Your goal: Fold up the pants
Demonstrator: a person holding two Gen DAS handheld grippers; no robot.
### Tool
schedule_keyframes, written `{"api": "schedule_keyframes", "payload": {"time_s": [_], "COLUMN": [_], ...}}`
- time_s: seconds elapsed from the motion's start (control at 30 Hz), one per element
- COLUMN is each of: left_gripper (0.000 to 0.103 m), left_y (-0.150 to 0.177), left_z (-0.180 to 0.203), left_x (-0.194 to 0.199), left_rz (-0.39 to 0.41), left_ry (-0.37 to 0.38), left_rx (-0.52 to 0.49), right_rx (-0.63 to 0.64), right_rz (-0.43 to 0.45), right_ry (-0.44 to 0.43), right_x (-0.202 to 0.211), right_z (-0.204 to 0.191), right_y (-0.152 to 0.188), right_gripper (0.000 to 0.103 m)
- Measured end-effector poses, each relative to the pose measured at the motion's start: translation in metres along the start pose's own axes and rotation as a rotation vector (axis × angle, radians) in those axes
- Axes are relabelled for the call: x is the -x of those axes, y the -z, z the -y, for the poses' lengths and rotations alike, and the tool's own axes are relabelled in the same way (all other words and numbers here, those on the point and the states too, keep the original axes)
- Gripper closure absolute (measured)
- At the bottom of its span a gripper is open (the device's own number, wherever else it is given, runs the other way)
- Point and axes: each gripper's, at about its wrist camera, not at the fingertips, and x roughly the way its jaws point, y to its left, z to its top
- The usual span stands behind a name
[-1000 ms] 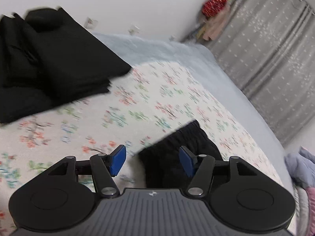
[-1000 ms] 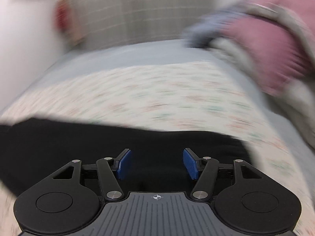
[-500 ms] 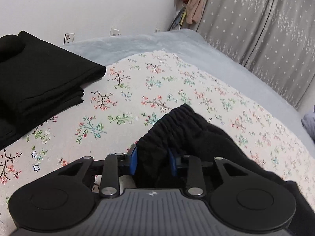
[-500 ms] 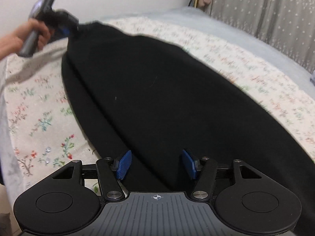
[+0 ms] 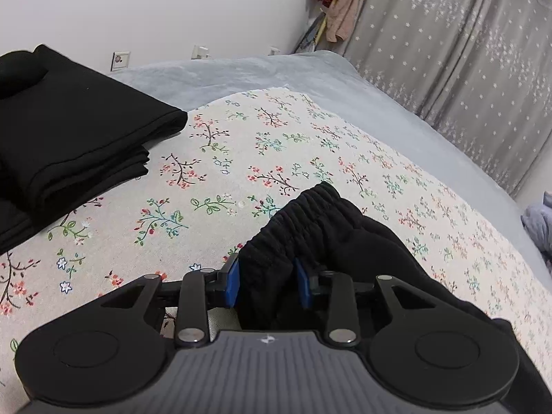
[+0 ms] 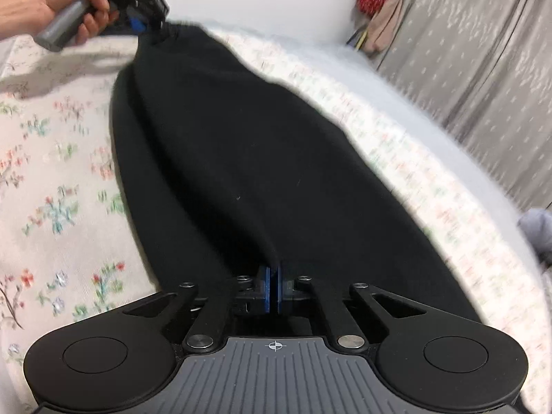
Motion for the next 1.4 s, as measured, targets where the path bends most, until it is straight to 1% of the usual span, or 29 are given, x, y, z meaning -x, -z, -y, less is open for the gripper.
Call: {"api": "schedule_keyframes", "payload": {"time_s": [0.07,0.13,0.23,0.27,0.33,0.43,0.5,0.6,0.67,0.77,0.8,0.87,0.93,0.97,1.0,1.03,1.07,1.1,1.13,1.17,1.2,1.23,1.27,1.3,1.37,1.4], "left_gripper": [0.058,0.06,0.06,0.06,0.06,0.06,0.061,0.061,0.061,0.061,0.061,0.06,0.055,0.053,0.049,0.046,0.044,0.04,0.037,0.036,0.036,0.035,0.035,0.034,0.034,0.034], "left_y": [0.0,0.001,0.002,0.002,0.002,0.004,0.006,0.006,0.005,0.007,0.009,0.013,0.019,0.021,0.022,0.023,0.022,0.021,0.017,0.012,0.007,0.001,-0.003,-0.006,-0.009,-0.008], "left_z": [-0.001,0.0,0.001,0.002,0.004,0.013,0.017,0.019,0.019,0.022,0.025,0.031,0.038,0.041,0.043,0.045,0.045,0.043,0.038,0.032,0.026,0.018,0.013,0.01,0.008,0.011], "left_x": [0.001,0.001,0.0,0.0,0.002,0.009,0.012,0.013,0.012,0.014,0.013,0.008,0.003,0.002,0.002,0.003,0.005,0.008,0.012,0.02,0.029,0.04,0.052,0.063,0.079,0.083], "left_rz": [-0.003,-0.008,-0.018,-0.023,-0.025,-0.008,-0.001,0.004,0.004,0.004,0.005,0.003,0.0,0.005,0.011,0.02,0.03,0.038,0.045,0.055,0.074,0.107,0.148,0.188,0.248,0.257], "left_ry": [-0.006,-0.02,-0.032,-0.039,-0.059,-0.101,-0.124,-0.148,-0.164,-0.192,-0.209,-0.244,-0.286,-0.303,-0.315,-0.319,-0.313,-0.297,-0.273,-0.247,-0.229,-0.233,-0.242,-0.249,-0.253,-0.228], "left_rx": [-0.001,-0.016,-0.037,-0.041,-0.057,-0.112,-0.134,-0.129,-0.124,-0.114,-0.131,-0.179,-0.244,-0.276,-0.31,-0.343,-0.363,-0.363,-0.338,-0.29,-0.227,-0.167,-0.122,-0.089,-0.031,-0.012], "right_rx": [-0.038,-0.024,0.017,0.054,0.102,0.043,0.034,0.042,0.051,0.057,0.044,0.036,0.053,0.078,0.085,0.07,0.043,0.02,0.006,-0.014,-0.05,-0.099,-0.146,-0.198,-0.306,-0.362], "right_rz": [0.031,0.031,-0.031,-0.053,-0.056,-0.028,-0.006,0.021,0.026,0.032,0.023,-0.025,-0.067,-0.067,-0.064,-0.064,-0.062,-0.064,-0.068,-0.074,-0.063,-0.025,0.02,0.061,0.105,0.106], "right_ry": [-0.016,-0.049,-0.125,-0.125,-0.11,-0.134,-0.129,-0.127,-0.135,-0.127,-0.141,-0.169,-0.171,-0.156,-0.149,-0.153,-0.168,-0.186,-0.201,-0.231,-0.266,-0.287,-0.292,-0.291,-0.277,-0.25], "right_x": [0.017,0.029,0.03,0.025,0.022,0.033,0.041,0.051,0.052,0.052,0.05,0.036,0.023,0.021,0.021,0.022,0.024,0.024,0.025,0.028,0.033,0.043,0.053,0.062,0.071,0.07], "right_z": [0.01,0.013,0.004,-0.005,-0.016,-0.004,0.002,0.0,-0.006,-0.006,-0.003,-0.003,-0.011,-0.016,-0.018,-0.016,-0.012,-0.007,-0.003,0.003,0.012,0.025,0.037,0.052,0.081,0.094], "right_y": [-0.001,0.005,0.021,0.026,0.03,0.027,0.026,0.024,0.02,0.016,0.017,0.022,0.03,0.031,0.03,0.029,0.029,0.03,0.03,0.029,0.028,0.027,0.026,0.026,0.028,0.03], "right_gripper": [0.101,0.101,0.101,0.1,0.099,0.099,0.099,0.099,0.099,0.099,0.099,0.099,0.098,0.098,0.097,0.094,0.093,0.092,0.084,0.075,0.053,0.031,0.024,0.02,0.02,0.019]}}
